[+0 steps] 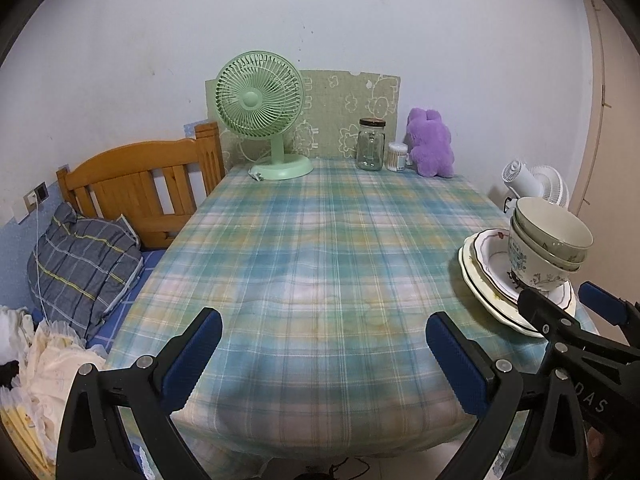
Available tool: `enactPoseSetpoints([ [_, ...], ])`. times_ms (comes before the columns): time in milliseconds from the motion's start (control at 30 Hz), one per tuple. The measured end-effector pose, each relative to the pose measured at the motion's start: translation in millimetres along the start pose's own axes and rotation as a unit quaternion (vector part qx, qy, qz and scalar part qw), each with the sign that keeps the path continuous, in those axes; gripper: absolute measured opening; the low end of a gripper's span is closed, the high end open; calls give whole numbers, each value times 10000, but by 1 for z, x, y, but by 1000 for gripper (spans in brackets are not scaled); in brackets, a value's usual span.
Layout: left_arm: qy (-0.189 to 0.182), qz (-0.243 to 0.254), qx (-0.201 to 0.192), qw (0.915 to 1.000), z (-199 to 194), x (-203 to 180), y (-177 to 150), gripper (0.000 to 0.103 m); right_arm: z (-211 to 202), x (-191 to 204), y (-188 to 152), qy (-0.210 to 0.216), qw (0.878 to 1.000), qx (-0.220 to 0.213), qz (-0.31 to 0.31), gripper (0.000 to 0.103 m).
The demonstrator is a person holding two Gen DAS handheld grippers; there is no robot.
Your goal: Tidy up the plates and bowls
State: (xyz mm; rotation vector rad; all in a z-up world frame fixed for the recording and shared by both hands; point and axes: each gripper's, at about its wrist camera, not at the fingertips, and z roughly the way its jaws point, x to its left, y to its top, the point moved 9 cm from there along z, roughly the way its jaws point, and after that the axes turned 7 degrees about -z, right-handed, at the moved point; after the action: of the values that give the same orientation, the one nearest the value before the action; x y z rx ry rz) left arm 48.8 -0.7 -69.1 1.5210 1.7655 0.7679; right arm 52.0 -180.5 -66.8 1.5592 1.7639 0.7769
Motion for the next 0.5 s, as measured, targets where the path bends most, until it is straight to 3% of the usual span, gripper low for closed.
enactPoseSetpoints([
  [500,13,-27,10,10000,-4,-1,-1,103,-5,-1,-4,-44,10000,26,-35,86],
])
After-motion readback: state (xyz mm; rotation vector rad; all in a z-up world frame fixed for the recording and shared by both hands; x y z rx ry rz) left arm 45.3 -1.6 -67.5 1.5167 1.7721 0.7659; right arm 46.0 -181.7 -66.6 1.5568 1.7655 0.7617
